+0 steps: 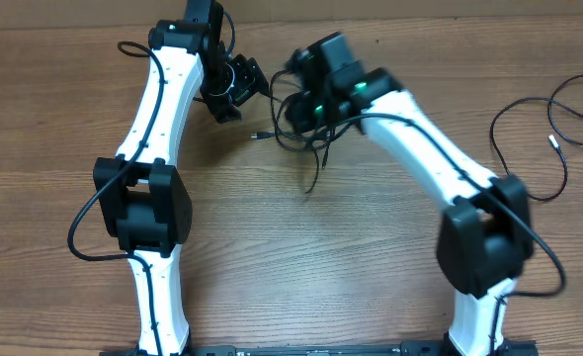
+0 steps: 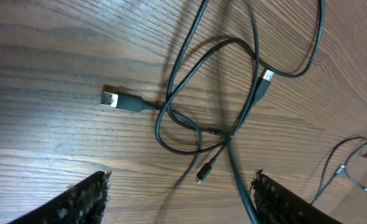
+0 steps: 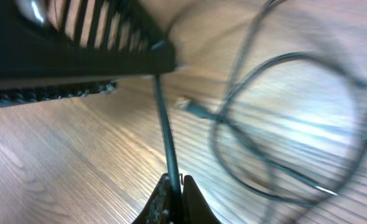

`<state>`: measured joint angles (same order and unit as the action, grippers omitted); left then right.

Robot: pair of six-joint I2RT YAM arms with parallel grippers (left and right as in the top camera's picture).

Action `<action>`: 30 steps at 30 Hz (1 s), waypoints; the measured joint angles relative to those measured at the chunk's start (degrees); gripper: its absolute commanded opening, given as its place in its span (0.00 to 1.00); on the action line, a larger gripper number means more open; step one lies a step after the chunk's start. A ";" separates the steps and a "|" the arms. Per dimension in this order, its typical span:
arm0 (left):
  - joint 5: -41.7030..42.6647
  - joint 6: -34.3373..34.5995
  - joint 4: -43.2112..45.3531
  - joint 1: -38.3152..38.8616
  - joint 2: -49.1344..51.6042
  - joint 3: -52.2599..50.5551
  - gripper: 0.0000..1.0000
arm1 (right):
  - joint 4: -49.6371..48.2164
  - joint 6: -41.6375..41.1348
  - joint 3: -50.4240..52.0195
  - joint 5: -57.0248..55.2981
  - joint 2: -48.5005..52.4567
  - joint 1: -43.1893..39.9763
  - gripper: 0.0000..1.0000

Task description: Untangle cables

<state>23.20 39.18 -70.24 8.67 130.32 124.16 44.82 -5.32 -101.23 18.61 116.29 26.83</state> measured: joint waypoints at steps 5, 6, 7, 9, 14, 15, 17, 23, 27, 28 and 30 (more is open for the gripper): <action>-2.10 -0.17 0.00 0.00 0.00 0.00 0.69 | 2.71 3.26 0.15 -0.55 -8.98 -3.78 0.04; -2.45 -0.17 0.00 0.00 0.00 0.00 0.66 | 3.48 4.31 0.15 -0.70 -11.58 -4.35 0.04; -2.58 -0.24 -0.02 -0.02 0.00 0.00 0.63 | 3.91 5.03 0.15 -0.79 -13.22 -4.61 0.04; -2.97 -0.35 -0.02 0.00 0.00 0.00 0.47 | 4.57 6.32 0.15 -1.09 -17.14 -5.03 0.04; -5.38 -1.57 -0.26 0.22 0.00 0.00 0.04 | 4.87 7.78 0.15 -3.26 -21.29 -5.33 0.04; -6.08 -1.90 -0.28 0.33 0.00 0.00 0.04 | 4.83 7.96 0.15 -4.00 -21.42 -5.49 0.04; -7.48 -2.01 -0.28 0.74 0.00 0.00 0.04 | 4.83 8.13 0.15 -5.57 -21.42 -5.92 0.04; -11.58 -2.14 -0.24 2.69 0.00 0.00 0.22 | 5.16 8.31 -1.68 -9.35 -21.42 -7.54 0.04; -13.18 -2.21 -0.22 4.13 0.00 0.00 0.38 | 5.16 8.28 -2.34 -13.11 -21.42 -8.92 0.04; -13.60 -2.29 -0.17 4.59 0.00 0.00 0.45 | 5.62 8.31 -2.34 -14.29 -21.42 -9.53 0.04; -14.14 -2.36 0.11 5.57 0.00 0.00 0.55 | 7.04 8.22 -2.34 -15.96 -21.42 -11.06 0.04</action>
<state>9.06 36.82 -70.13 14.24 130.32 124.16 51.86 2.90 -103.57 2.66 94.87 15.77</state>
